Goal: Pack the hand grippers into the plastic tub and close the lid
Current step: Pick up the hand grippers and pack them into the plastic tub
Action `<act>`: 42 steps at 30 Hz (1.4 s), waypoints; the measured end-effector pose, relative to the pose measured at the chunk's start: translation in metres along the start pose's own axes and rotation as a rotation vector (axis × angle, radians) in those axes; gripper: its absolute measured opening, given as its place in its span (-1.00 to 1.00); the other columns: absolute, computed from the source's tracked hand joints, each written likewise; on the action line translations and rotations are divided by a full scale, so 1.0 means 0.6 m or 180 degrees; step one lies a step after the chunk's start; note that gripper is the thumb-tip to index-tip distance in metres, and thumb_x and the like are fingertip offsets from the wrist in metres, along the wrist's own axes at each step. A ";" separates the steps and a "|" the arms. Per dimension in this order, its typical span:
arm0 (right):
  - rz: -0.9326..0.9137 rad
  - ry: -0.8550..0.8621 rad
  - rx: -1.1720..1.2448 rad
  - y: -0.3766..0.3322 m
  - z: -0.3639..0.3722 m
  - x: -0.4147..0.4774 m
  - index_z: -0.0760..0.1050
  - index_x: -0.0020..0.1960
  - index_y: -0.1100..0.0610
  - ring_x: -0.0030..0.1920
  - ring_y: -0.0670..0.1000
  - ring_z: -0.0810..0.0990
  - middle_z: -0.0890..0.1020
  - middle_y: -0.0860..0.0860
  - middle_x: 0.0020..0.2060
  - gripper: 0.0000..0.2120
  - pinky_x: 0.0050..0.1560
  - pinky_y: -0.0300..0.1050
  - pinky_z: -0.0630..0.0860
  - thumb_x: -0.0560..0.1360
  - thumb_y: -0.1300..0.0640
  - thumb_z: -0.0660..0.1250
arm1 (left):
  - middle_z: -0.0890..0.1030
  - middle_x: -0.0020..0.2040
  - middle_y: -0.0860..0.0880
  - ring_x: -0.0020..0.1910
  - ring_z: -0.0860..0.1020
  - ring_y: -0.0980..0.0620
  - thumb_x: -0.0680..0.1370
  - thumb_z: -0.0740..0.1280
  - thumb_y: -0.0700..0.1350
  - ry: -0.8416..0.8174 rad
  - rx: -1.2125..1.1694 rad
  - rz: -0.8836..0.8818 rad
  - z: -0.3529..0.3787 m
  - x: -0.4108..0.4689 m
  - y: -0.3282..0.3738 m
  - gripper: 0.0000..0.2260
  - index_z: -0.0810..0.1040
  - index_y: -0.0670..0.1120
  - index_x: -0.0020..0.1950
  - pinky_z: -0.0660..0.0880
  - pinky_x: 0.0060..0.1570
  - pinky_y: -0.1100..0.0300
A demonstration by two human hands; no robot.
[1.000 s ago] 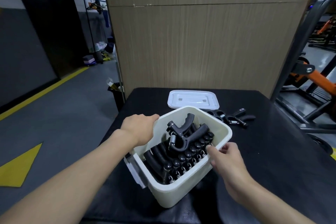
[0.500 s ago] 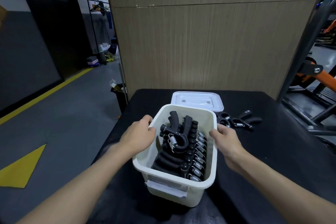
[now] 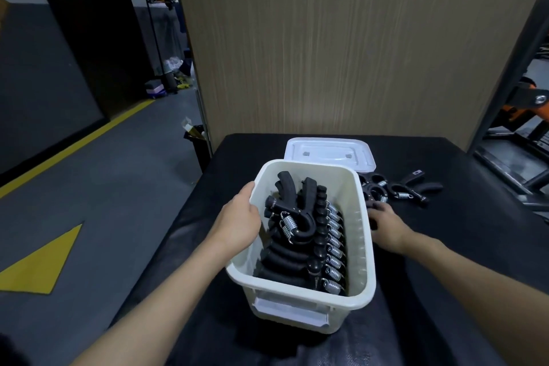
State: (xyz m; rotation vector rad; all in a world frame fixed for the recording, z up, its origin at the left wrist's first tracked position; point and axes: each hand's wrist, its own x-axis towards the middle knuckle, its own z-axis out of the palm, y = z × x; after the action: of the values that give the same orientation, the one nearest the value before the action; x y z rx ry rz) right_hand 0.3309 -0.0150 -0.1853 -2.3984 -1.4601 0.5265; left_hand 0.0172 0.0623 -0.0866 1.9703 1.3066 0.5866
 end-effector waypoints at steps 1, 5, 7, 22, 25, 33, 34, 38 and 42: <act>0.0052 -0.0072 -0.0180 -0.005 0.001 -0.004 0.53 0.21 -0.17 0.38 0.19 0.35 0.30 -0.01 0.40 -0.58 0.34 0.13 0.38 0.37 -0.19 0.32 | 0.60 0.14 0.04 -0.09 0.59 0.02 0.61 0.02 -0.21 0.0027 -0.0027 -0.0059 0.003 -0.001 0.002 -0.48 0.22 0.12 0.55 0.51 -0.16 0.13; 0.0281 0.0031 -0.0566 -0.006 0.012 -0.001 0.43 0.20 0.02 0.32 0.25 0.32 0.37 0.09 0.29 -0.35 0.22 0.12 0.37 0.27 -0.34 0.07 | 0.53 0.21 -0.01 0.05 0.54 -0.05 0.62 0.03 -0.22 0.0136 -0.0145 -0.0094 0.015 -0.013 0.014 -0.51 0.21 0.08 0.55 0.51 0.05 0.04; 0.0301 0.0243 -0.0123 -0.005 0.012 -0.001 0.42 0.21 0.07 0.30 0.23 0.37 0.42 0.12 0.24 -0.52 0.24 0.08 0.37 0.39 -0.17 0.29 | 0.51 0.07 0.04 0.05 0.53 -0.05 0.62 0.04 -0.24 0.0178 -0.0142 -0.0038 0.018 -0.018 0.019 -0.54 0.28 0.08 0.49 0.52 0.10 0.01; 0.1431 0.1388 0.1411 -0.013 -0.004 0.013 0.46 0.06 0.23 0.07 0.25 0.57 0.61 0.23 0.04 -0.67 0.06 0.01 0.47 0.41 0.13 0.50 | 0.57 0.16 -0.04 -0.02 0.57 -0.06 0.61 0.04 -0.19 0.0182 0.0074 -0.0183 0.022 -0.012 0.009 -0.50 0.17 0.12 0.54 0.54 -0.10 0.01; 0.1397 0.1485 0.1225 -0.016 -0.021 0.006 0.54 0.05 0.27 0.08 0.27 0.58 0.63 0.26 0.03 -0.75 0.06 0.01 0.49 0.46 0.12 0.43 | 0.59 0.14 -0.04 -0.02 0.58 -0.07 0.61 0.04 -0.18 0.0168 0.0085 -0.0169 0.022 -0.012 0.006 -0.51 0.17 0.13 0.53 0.55 -0.10 0.02; 0.0154 0.2649 0.1060 -0.045 -0.159 -0.044 0.57 0.15 0.24 0.09 0.16 0.55 0.61 0.19 0.07 -0.75 0.09 -0.15 0.36 0.54 0.11 0.36 | 0.60 0.04 -0.07 -0.19 0.54 -0.03 0.61 0.03 -0.17 0.0171 0.0139 -0.0179 0.024 -0.011 0.003 -0.50 0.14 0.11 0.55 0.41 -0.32 0.11; -0.0008 0.2796 0.1090 -0.057 -0.173 -0.053 0.55 0.18 0.24 0.11 0.15 0.54 0.59 0.18 0.09 -0.74 0.10 -0.21 0.32 0.55 0.13 0.35 | 0.60 0.03 -0.07 -0.22 0.53 -0.03 0.61 0.03 -0.17 0.0172 0.0145 -0.0178 0.024 -0.012 0.005 -0.50 0.14 0.10 0.55 0.39 -0.34 0.12; -0.0885 0.2926 0.1050 -0.115 -0.214 -0.081 0.54 0.19 0.21 0.07 0.11 0.57 0.58 0.14 0.08 -0.76 0.14 -0.19 0.42 0.56 0.17 0.34 | 0.60 0.02 -0.06 -0.18 0.55 -0.04 0.61 0.03 -0.17 0.0199 0.0207 -0.0178 0.024 -0.012 0.007 -0.50 0.14 0.09 0.55 0.39 -0.33 0.12; -0.1494 0.2401 0.0742 -0.168 -0.220 -0.100 0.57 0.12 0.18 -0.05 -0.01 0.53 0.57 0.05 -0.03 -0.83 0.04 -0.34 0.39 0.53 0.21 0.37 | 0.60 -0.02 -0.03 -0.16 0.58 -0.03 0.61 0.03 -0.18 0.0188 0.0190 -0.0198 0.023 -0.015 0.008 -0.49 0.13 0.10 0.56 0.49 -0.28 0.07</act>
State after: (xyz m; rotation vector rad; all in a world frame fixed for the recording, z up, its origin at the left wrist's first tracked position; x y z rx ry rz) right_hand 0.2852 -0.0299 -0.0152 -1.6862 -1.4105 -0.2830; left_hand 0.0261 0.0487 -0.0923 1.9659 1.4315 0.5858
